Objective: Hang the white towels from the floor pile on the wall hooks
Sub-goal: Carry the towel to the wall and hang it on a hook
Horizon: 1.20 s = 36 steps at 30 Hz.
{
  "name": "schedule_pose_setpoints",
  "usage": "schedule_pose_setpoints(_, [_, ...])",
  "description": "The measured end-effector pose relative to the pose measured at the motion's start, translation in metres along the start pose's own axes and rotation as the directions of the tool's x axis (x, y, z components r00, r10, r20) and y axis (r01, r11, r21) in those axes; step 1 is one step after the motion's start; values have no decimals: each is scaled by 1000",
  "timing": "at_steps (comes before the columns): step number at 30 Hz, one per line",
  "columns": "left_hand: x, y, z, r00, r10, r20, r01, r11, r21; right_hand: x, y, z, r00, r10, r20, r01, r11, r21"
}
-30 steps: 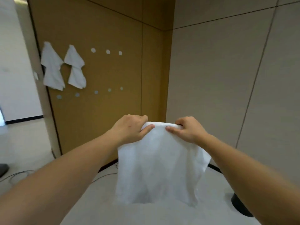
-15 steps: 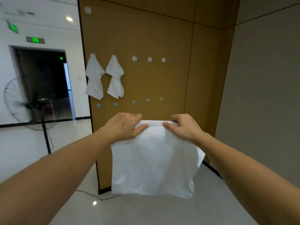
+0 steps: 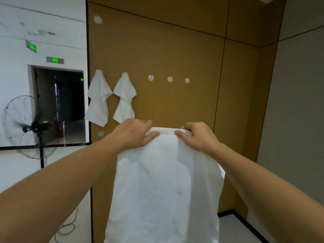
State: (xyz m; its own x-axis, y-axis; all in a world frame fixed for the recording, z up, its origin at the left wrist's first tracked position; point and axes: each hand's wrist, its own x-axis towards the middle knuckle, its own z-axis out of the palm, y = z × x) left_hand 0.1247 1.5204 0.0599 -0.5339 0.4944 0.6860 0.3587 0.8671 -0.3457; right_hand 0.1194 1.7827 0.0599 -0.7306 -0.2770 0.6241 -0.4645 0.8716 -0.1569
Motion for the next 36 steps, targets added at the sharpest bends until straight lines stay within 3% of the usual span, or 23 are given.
schedule_pose_setpoints(6, [96,-63,74,996,-90,-18,89,995,-51,123,51,33,997,-24,-72,24,1000,-5])
schedule_pose_setpoints(15, [211,-114,142,950,-309,-52,282,914,-291,266,124,75,968,-89,-234,124,982,141])
schedule_pose_setpoints(17, [234,-122,159,930,-357,-89,305,884,-356,290,140,87,935,-195,-296,231,969,91])
schedule_pose_setpoints(20, [264,-130,184,905,-376,-198,273,871,-408,323,161,107,810,-438,-390,447,891,-74])
schedule_pose_setpoints(22, [285,-136,203,900,-351,-257,247,898,-363,348,179,121,750,-521,-407,524,844,-115])
schedule_pose_setpoints(28, [338,-160,250,953,-169,-250,181,983,27,432,225,153,708,-562,-428,562,815,-139])
schedule_pose_setpoints(31, [351,-178,267,970,-122,-212,172,957,235,475,235,168,645,-602,-471,591,783,-193])
schedule_pose_setpoints(36, [374,-213,300,973,-161,-166,213,903,374,539,234,204,594,-627,-504,598,763,-244])
